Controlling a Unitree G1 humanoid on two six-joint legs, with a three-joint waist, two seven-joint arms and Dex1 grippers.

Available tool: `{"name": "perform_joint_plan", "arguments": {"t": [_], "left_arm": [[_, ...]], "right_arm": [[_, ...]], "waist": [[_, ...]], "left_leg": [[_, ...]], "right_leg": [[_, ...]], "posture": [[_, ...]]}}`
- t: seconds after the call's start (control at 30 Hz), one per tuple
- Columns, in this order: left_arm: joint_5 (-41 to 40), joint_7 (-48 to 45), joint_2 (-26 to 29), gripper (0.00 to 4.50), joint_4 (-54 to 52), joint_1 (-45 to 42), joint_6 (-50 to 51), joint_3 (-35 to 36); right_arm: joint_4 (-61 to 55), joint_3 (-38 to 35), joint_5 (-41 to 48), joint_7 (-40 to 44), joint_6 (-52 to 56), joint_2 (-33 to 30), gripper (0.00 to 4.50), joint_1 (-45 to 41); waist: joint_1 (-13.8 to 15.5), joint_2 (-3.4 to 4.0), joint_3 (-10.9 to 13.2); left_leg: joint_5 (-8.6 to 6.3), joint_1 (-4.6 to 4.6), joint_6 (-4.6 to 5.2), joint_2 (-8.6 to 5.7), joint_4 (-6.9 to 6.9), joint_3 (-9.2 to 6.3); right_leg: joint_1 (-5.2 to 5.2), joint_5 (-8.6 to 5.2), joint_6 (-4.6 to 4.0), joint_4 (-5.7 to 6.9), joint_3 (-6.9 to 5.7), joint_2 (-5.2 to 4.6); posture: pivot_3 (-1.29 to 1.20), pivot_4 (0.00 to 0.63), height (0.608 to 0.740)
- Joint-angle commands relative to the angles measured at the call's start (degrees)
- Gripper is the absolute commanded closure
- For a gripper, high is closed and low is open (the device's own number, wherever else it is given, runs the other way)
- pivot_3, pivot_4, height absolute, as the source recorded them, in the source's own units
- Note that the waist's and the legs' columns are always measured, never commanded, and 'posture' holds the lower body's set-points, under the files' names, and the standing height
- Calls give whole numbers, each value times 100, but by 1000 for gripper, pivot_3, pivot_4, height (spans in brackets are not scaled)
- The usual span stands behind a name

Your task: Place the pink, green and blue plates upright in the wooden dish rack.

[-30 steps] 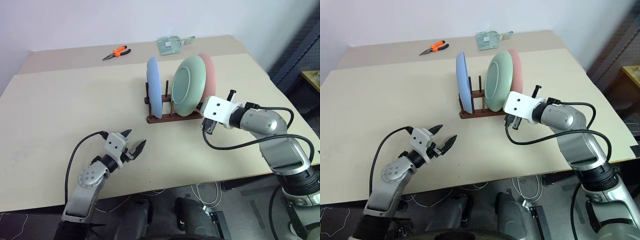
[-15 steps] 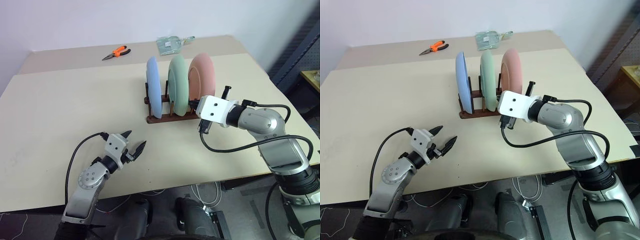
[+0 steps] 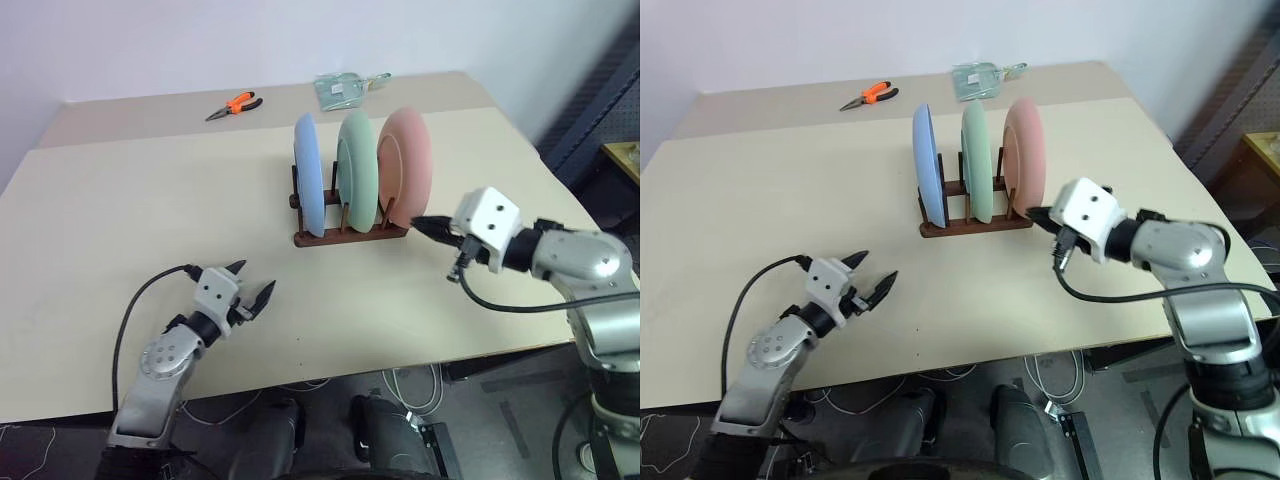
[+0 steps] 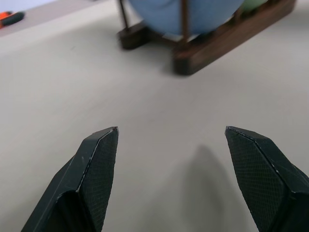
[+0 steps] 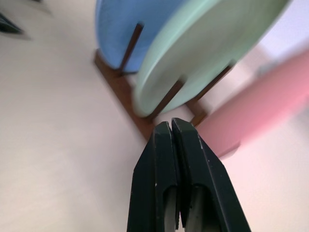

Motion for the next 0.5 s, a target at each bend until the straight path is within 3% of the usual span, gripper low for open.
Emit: {"name": "perform_joint_plan", "arguments": {"t": [0.03,0.23,0.5], "left_arm": [[-46,75,166,871,-27,140,-127,452],[-17,116,268,871,27,387,-205,702],[58,489,-53,871,-33,467,-124,648]], "right_arm": [[779,-420,208,-142,-427,170,4481,196],[2296,-406,35,-523,-1364,532,4481,138],[3263,-50,-191,-622,-2129,763,4481,-151]], "waist": [[3,-1,-1],[15,5,0],[5,10,-3]], "left_leg": [[0,1,0,0,0,0],[0,3,0,-1,1,3],[0,7,0,0,0,5]], "right_leg": [[1,0,0,0,0,0],[3,0,0,1,1,0],[4,0,0,3,3,1]], "posture": [[0,150,740],[0,150,740],[0,150,740]]}}
